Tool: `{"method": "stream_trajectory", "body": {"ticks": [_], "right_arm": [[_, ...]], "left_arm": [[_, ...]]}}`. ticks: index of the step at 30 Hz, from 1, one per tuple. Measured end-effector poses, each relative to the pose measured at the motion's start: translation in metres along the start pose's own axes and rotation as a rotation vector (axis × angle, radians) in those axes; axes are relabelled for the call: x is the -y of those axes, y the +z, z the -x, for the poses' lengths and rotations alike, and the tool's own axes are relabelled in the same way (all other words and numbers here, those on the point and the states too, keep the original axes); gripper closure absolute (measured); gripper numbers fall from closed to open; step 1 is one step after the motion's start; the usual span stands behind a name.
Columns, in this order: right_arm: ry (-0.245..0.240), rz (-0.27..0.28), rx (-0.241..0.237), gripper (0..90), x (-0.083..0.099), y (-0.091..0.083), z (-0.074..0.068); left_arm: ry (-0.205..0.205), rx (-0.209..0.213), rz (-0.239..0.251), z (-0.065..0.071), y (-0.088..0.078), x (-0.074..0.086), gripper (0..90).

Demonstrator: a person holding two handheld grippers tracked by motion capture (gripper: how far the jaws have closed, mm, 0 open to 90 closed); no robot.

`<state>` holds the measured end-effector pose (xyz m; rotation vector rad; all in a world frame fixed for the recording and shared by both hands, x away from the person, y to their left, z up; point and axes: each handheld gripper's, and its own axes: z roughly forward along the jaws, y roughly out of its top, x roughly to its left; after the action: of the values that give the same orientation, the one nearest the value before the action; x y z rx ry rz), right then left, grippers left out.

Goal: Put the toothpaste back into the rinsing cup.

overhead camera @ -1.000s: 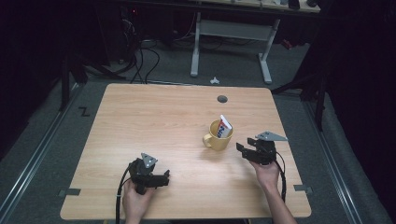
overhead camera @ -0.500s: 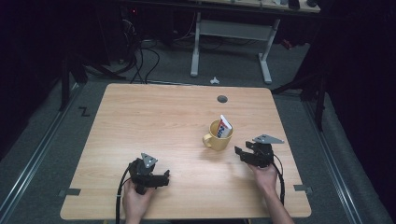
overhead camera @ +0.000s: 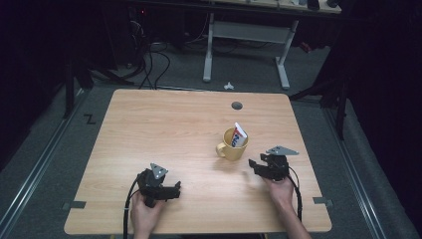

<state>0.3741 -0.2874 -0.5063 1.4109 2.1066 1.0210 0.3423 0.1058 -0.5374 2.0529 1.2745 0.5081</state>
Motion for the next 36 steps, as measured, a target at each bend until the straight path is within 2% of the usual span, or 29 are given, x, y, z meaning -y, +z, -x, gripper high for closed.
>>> {"method": "stream_trajectory", "body": {"ticks": [15, 26, 36], "right_arm": [[-0.012, -0.038, 0.017, 41.4, 0.01, 0.008, -0.002], [-0.039, -0.055, 0.03, 41.3, 0.012, 0.014, -0.006], [-0.04, -0.072, 0.035, 41.0, 0.013, 0.018, -0.007]], "left_arm": [[0.0, 0.0, 0.0, 0.0, 0.0, 0.0, 2.2], [0.0, 0.0, 0.0, 0.0, 0.0, 0.0, 2.2], [0.0, 0.0, 0.0, 0.0, 0.0, 0.0, 2.2]]}}
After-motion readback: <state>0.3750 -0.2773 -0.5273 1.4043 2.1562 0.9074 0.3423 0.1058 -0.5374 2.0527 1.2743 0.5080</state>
